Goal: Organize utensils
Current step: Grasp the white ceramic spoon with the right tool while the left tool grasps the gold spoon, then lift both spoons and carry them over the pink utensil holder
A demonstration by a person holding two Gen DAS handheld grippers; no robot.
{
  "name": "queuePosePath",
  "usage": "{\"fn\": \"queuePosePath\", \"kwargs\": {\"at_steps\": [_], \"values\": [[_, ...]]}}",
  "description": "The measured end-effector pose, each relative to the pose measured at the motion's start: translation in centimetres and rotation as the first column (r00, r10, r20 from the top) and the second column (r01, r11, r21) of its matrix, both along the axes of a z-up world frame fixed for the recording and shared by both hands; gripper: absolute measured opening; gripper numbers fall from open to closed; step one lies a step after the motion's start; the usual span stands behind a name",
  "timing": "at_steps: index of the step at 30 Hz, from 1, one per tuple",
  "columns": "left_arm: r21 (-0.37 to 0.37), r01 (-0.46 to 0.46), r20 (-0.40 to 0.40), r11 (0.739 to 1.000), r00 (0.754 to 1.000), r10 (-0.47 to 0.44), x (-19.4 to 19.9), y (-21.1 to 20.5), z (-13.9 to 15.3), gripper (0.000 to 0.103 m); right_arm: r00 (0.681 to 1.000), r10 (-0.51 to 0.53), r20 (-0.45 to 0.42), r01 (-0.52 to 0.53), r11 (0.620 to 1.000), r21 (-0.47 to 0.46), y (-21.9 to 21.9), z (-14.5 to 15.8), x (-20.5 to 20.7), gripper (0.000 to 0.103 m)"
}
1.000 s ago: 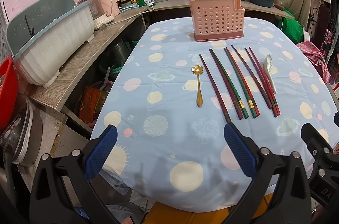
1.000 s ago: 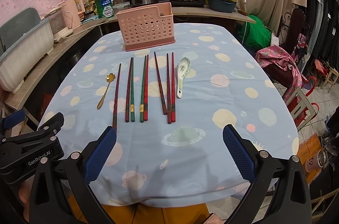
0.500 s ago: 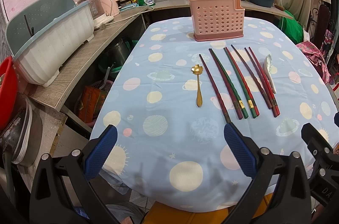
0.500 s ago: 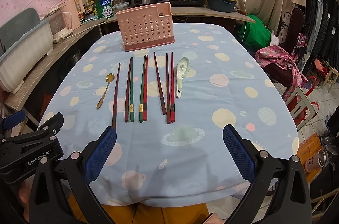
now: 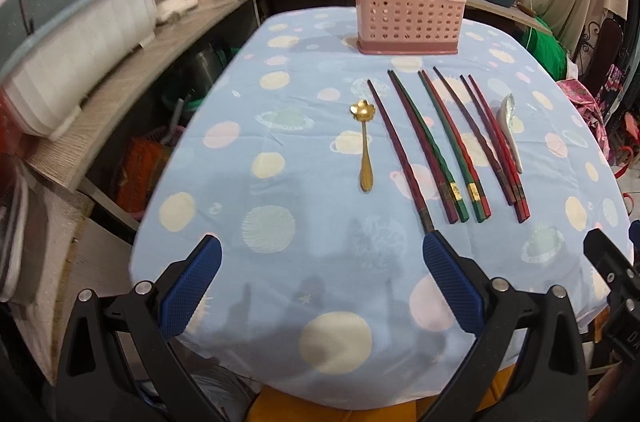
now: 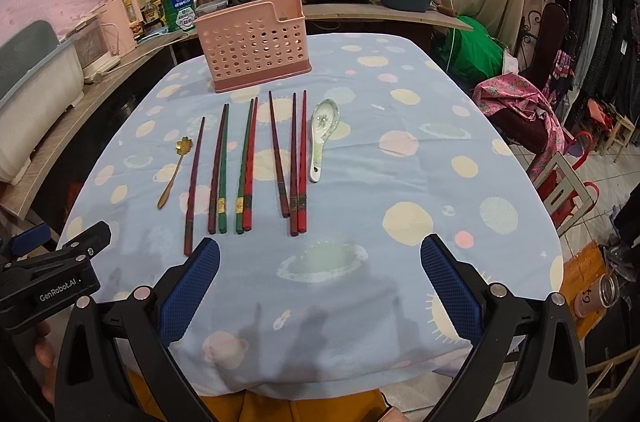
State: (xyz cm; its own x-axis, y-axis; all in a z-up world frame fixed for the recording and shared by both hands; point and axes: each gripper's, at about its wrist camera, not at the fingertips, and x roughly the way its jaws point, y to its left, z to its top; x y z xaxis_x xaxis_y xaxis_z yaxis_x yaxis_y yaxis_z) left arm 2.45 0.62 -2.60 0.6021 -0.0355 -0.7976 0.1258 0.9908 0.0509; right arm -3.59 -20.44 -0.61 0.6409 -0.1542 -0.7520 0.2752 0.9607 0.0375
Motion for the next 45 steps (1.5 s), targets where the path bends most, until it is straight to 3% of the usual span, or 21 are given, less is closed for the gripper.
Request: {"fn": "queuePosePath", "kwargs": {"at_steps": [5,10,14,20,25,27,32,38,45], "values": [[-0.033,-0.01,-0.045,0.999,0.999,0.009,3.2,0.1,-2.5,0.094,0.999,-0.027,-0.021,0.027,0.999,0.02,-1.8,-1.4,1.9,0.096],[-0.061,-0.005,-0.081,0.998,0.997,0.0,5.9,-0.3,-4.3,0.077,0.998,-0.038,-0.042,0.04,0.998,0.039,-3.1,-2.7,4.1,0.092],[-0.058,0.009,-0.093,0.998,0.996,-0.014,7.7,-0.7,-5.1,0.072,0.997,-0.041,-0.058,0.044,0.998,0.05,-3.8,-3.7,5.9,0.086],[-0.066,0.02,-0.101,0.998,0.995,-0.027,9.2,-1.0,-5.9,0.054,0.996,-0.037,-0.077,0.042,0.997,0.059,-4.5,-4.9,8.8,0.07],[-0.073,0.03,-0.098,0.997,0.995,-0.037,9.6,-0.9,-5.7,0.027,0.996,-0.014,-0.085,0.022,0.996,0.089,-4.4,-5.7,11.5,0.057],[-0.086,0.038,-0.102,0.996,0.994,-0.046,9.6,-0.8,-5.7,0.015,0.996,0.001,-0.088,0.008,0.994,0.104,-4.3,-6.1,12.5,0.046],[-0.09,0.058,-0.101,0.994,0.993,-0.067,9.4,-1.0,-5.7,0.013,0.996,0.017,-0.092,-0.006,0.993,0.114,-4.0,-6.7,14.2,0.027],[-0.086,0.071,-0.095,0.994,0.992,-0.079,9.3,-1.4,-5.7,0.012,0.996,0.02,-0.087,-0.013,0.996,0.083,-3.9,-6.8,14.8,0.015],[-0.12,0.071,-0.102,0.99,0.991,-0.084,9.2,-1.0,-5.5,0.011,0.996,0.026,-0.09,-0.02,0.998,0.063,-4.1,-6.4,13.9,0.011]]}}
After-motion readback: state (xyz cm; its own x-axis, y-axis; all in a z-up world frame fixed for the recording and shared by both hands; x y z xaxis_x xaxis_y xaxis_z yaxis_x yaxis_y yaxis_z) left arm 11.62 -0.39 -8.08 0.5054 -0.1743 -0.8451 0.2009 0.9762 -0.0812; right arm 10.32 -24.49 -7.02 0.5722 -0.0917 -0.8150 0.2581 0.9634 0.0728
